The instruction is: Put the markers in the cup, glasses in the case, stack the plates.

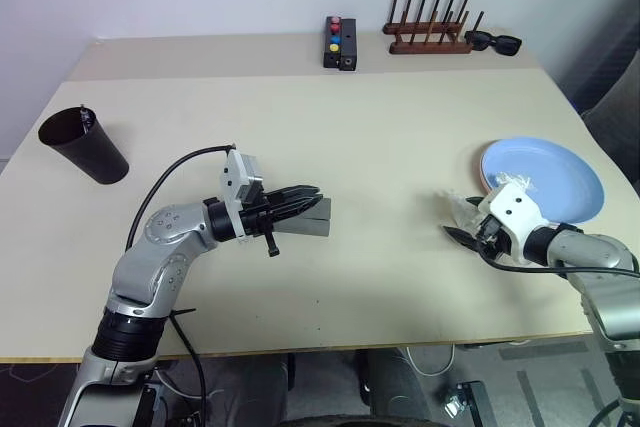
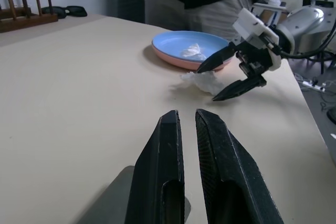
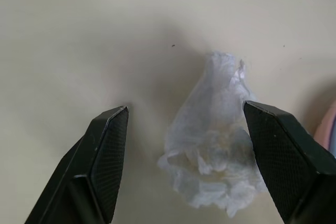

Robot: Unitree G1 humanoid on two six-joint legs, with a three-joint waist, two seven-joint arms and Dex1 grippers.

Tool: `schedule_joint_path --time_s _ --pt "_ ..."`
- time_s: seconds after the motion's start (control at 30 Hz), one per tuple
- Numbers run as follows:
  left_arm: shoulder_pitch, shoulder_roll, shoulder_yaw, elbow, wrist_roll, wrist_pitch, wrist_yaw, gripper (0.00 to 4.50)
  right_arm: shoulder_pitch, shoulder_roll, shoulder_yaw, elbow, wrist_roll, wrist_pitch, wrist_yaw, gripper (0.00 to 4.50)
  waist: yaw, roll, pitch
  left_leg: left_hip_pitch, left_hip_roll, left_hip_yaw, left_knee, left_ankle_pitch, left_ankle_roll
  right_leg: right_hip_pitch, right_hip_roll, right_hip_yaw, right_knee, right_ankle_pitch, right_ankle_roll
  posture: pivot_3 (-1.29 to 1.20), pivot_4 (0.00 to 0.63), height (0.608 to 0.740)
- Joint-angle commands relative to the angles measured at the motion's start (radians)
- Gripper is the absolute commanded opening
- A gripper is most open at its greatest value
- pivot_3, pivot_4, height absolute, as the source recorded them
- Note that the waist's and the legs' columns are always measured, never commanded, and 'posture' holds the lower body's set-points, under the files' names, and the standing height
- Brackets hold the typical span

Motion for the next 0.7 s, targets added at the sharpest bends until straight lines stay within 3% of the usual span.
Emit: schedule_joint_path --time_s 0.03,0.17,0.37,0.7 --pt "0.005 0.006 0.013 -0.034 -0.016 -0.001 0.004 0.44 -0.02 -0.002 -0.01 -0.01 -0.003 0.001 -0.004 2.14 0.0 0.0 0.0 0.0 0.0 0.0 0.0 0.0 0.0 0.0 0.0 0.0 0.0 0.0 0.0 0.0 0.15 0.734" --pt "0.008 0.008 0.015 -0.036 -0.017 -0.001 0.007 0.44 -0.024 -0.01 -0.018 -0.021 0.003 0.006 0.005 0.08 0.0 0.0 0.0 0.0 0.0 0.0 0.0 0.0 0.0 0.0 0.0 0.0 0.0 0.0 0.0 0.0 0.15 0.734" --pt "0.007 0.005 0.013 -0.029 -0.011 -0.011 0.009 0.44 -0.067 -0.006 -0.073 -0.068 0.031 -0.023 -0.011 0.03 -0.002 0.0 0.0 0.0 0.0 0.0 0.0 0.0 0.0 0.0 0.0 0.0 0.0 0.0 0.0 0.0 0.15 0.734" --pt "-0.003 0.009 0.023 0.01 0.017 -0.058 0.011 0.44 -0.22 -0.061 -0.14 0.165 -0.122 -0.066 -0.208 0.03 0.004 0.0 0.0 -0.001 0.0 0.0 0.0 0.0 0.0 0.0 0.0 0.0 -0.001 0.0 0.0 0.0 0.15 0.734"
